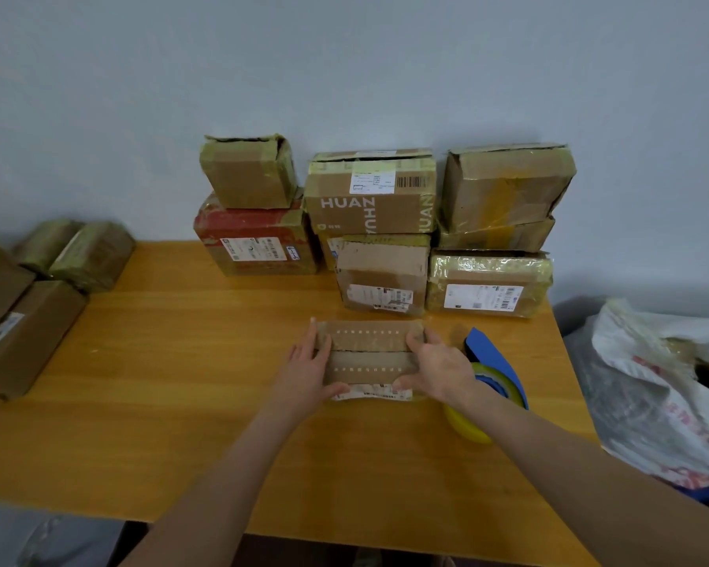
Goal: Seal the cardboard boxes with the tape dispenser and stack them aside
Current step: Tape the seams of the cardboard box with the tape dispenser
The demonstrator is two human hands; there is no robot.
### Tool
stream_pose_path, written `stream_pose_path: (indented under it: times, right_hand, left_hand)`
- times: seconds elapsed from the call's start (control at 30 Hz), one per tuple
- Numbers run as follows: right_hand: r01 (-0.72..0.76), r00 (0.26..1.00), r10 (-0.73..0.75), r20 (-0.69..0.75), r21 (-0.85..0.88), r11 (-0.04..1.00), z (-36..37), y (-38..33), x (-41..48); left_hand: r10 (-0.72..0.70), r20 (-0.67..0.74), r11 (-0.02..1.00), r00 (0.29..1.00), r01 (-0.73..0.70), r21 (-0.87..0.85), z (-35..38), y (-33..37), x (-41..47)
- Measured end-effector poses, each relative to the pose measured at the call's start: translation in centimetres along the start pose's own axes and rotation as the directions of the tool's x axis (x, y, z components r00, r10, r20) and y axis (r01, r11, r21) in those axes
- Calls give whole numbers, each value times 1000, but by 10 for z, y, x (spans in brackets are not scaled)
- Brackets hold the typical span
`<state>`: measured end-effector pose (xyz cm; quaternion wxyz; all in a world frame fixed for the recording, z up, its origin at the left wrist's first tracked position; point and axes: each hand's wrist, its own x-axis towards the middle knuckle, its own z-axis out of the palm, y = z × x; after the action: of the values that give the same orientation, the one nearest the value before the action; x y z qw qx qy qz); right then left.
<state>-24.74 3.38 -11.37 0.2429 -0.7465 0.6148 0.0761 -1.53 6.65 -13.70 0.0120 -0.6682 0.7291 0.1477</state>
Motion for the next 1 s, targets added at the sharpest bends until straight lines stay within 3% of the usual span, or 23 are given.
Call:
stream_pose_path:
  times: [0.1,0.4,0.5,0.63,0.73,0.83,1.0]
  right_hand:
    - [-5,1000,5,2,-8,1000,-2,-2,-2]
    - [-28,1000,28,1,19,999,1,-4,-14]
    - [-16,1000,17,-3,115,993,-7,5,-20]
    - [-220,955,240,-172,124,968,-19,45,-33]
    - [-414,906,419,-65,72,907,-18,74,-38]
    - [-502,865,495,84,122,856,-7,88,-39]
    - [-516,854,519,41,191,835,0,88,-33]
  left_hand:
    - [74,-4,996,997,-74,41,4,2,-2]
    - [97,22,992,995,-99,81,2,3,-4]
    - [107,19,990,994,-108,86,0,3,-3]
    - [106,30,989,994,-108,98,0,2,-3]
    - [112,30,985,993,-115,131,-1,1,-3]
    - [114,31,977,993,-118,177,-1,1,-4]
    - [118,40,980,992,-123,154,-4,2,-5]
